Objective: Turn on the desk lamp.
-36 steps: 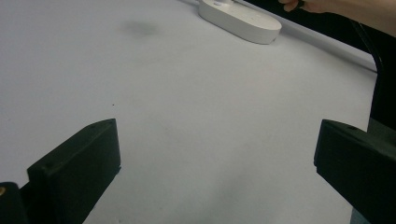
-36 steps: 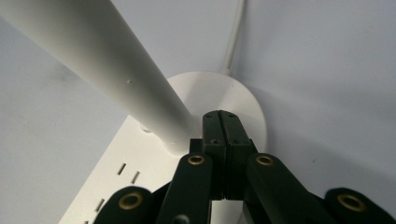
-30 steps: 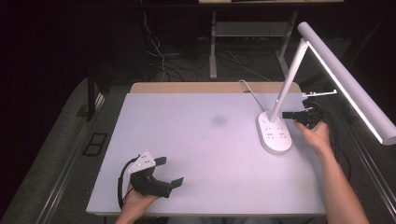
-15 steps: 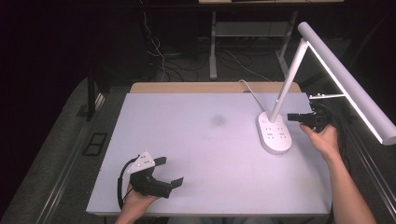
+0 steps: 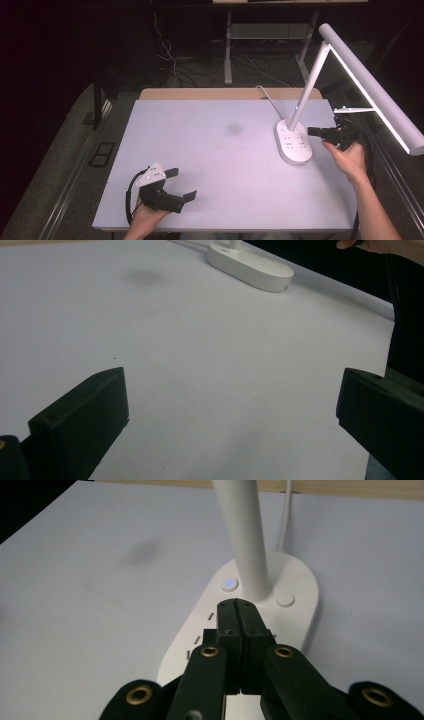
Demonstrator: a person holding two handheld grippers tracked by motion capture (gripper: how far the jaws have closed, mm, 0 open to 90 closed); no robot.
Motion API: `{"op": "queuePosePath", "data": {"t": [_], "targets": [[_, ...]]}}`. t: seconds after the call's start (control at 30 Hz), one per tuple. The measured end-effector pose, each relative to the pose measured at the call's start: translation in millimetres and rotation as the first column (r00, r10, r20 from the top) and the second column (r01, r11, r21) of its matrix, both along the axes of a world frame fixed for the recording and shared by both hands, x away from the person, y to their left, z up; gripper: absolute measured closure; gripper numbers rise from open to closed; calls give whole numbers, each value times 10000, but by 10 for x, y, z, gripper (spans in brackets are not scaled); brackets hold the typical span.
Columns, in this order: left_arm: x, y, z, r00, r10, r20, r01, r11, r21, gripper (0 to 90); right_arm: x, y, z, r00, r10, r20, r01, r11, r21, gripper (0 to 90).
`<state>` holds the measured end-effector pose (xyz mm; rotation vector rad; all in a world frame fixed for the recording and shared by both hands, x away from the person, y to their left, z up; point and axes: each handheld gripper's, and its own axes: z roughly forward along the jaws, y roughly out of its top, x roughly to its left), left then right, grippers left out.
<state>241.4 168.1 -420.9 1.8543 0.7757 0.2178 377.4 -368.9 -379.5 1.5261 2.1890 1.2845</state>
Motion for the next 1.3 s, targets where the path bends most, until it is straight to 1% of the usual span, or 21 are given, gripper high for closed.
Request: {"op": "queuePosePath", "data": {"t": [0.13, 0.17, 0.2, 0.27, 0.33, 0.37, 0.43, 0.5, 0.6, 0.7, 0.77, 0.8, 0.83, 0.87, 0.9, 0.93, 0.97, 1.13, 1.23, 1.27, 1.3], "targets": [[-1, -1, 2, 10000, -1, 20, 1, 10000, 7, 0, -94, 46, -7, 10000, 90, -32, -90, 9999, 111, 895], [0, -7, -1, 10000, -33, 8, 33, 10000, 14, 0, -112, 55, -6, 10000, 80, 2, -80, 9999, 143, 839], [1, -9, 0, 10000, -57, 7, 57, 10000, 39, 0, -141, 71, -5, 10000, 77, -49, -76, 9997, 241, 814], [0, -18, -1, 10000, -74, 10, 74, 10000, 35, 0, -190, 94, -10, 9999, 161, 32, -162, 9996, 227, 762], [-2, -20, -1, 10000, -83, 24, 83, 10000, 39, 0, -240, 121, -16, 9999, 150, 42, -151, 9994, 326, 698], [-2, -20, -1, 10000, -83, 24, 83, 10000, 39, 0, -261, 129, -16, 9999, 132, 74, -135, 9993, 338, 664], [-4, -15, -1, 10000, -34, 25, 34, 10000, 46, 0, -319, 150, -16, 9996, 99, 253, -112, 9985, 527, 596], [-1, -12, -3, 10000, -28, 15, 28, 10000, 92, 0, -377, 172, -16, 9995, 102, 296, -124, 9970, 762, 527], [0, -11, -3, 10000, -8, 9, 8, 10000, 99, 0, -469, 225, -10, 9987, 375, 354, -409, 9941, 1000, 411], [0, -10, -1, 10000, -8, 16, 8, 9999, 106, 0, -570, 299, 19, 9965, 672, 499, -712, 9939, 837, 280], [-1, -11, -2, 10000, 2, 7, -2, 9999, 101, 0, -636, 354, 29, 9937, 954, 589, -998, 9921, 766, 136], [-1, -11, -3, 10000, 10, 5, -10, 10000, 97, 0, -656, 373, 32, 9935, 987, 566, -1029, 9917, 768, 97], [-1, -10, -2, 10000, 5, 5, -5, 9999, 101, 0, -687, 396, 34, 9939, 914, 618, -960, 9925, 751, 91], [-1, -9, -1, 10000, 6, 10, -7, 9999, 102, 0, -724, 421, 34, 9948, 670, 762, -718, 9955, 615, 19], [-1, -9, -1, 10000, 6, 10, -7, 9999, 102, 0, -724, 421, 34, 9948, 670, 762, -718, 9955, 615, 19], [-2, -7, 0, 10000, 29, 5, -29, 10000, 88, 0, -800, 471, 15, 9916, 764, 1047, -830, 9947, 602, 4], [-2, -6, 0, 10000, 28, 7, -28, 10000, 93, 0, -831, 493, 4, 9904, 875, 1070, -950, 9933, 663, 4], [-2, -3, 1, 10000, 10, 42, -11, 9999, 116, 0, -956, 610, -75, 9853, 1272, 1142, -1338, 9897, 516, 5], [-4, -4, 1, 10000, 28, 27, -28, 9999, 106, 0, -1012, 659, -121, 9815, 1432, 1273, -1511, 9870, 543, 5], [-3, -3, 1, 10000, 27, 32, -27, 9999, 104, 0, -1038, 675, -131, 9818, 1443, 1232, -1521, 9868, 563, 5], [-5, -3, 1, 10000, 32, 8, -32, 9999, 97, 0, -1057, 688, -146, 9811, 1430, 1303, -1519, 9865, 612, 5]]}}
